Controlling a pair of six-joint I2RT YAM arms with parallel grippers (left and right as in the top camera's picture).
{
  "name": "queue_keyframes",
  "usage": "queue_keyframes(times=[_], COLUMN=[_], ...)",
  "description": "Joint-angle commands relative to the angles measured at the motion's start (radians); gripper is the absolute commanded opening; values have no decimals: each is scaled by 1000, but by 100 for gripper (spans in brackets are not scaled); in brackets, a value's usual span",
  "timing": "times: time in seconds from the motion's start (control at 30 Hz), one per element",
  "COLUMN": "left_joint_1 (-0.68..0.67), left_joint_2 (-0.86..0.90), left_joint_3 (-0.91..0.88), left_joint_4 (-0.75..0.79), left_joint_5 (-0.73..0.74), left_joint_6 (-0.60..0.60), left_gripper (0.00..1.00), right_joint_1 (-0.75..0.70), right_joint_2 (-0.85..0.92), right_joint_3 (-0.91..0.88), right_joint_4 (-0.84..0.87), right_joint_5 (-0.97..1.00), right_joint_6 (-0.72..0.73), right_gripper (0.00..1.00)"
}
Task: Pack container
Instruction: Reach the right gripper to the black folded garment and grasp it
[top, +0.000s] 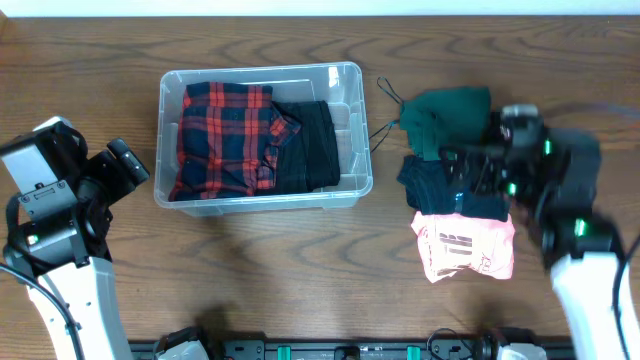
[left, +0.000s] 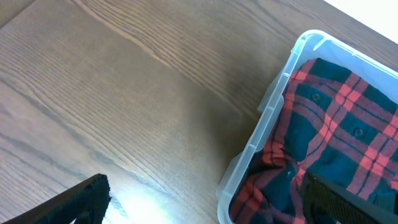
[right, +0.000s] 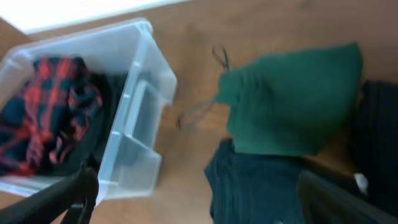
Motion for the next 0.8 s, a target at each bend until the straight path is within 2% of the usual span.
queue_keyframes(times=[0.0,0.1,0.27,0.57,0.77], left_joint_1=[6,6,6,6,6], left_joint_2=[2,2,2,2,2], left_joint_3=[14,14,14,14,14], left_joint_4=[-3,-3,-3,-3,-3], left_joint_5=[-16,-16,-16,-16,-15], left_joint_6=[-2,-3,-2,-2,-2], left_gripper=[98,98,98,98,98], right_joint_1=[-20,-66,-230,-569,-660], right_joint_2=[151,240,354,549,716], right_joint_3=[197,304,394,401,400], right_joint_4=[-68,-94,-131,-184,-212], right_joint_5=[-9,-1,-6,-80,-159], right_joint_6=[-104,-116,-85,-61,-76], right_gripper=[99,99,99,99,95])
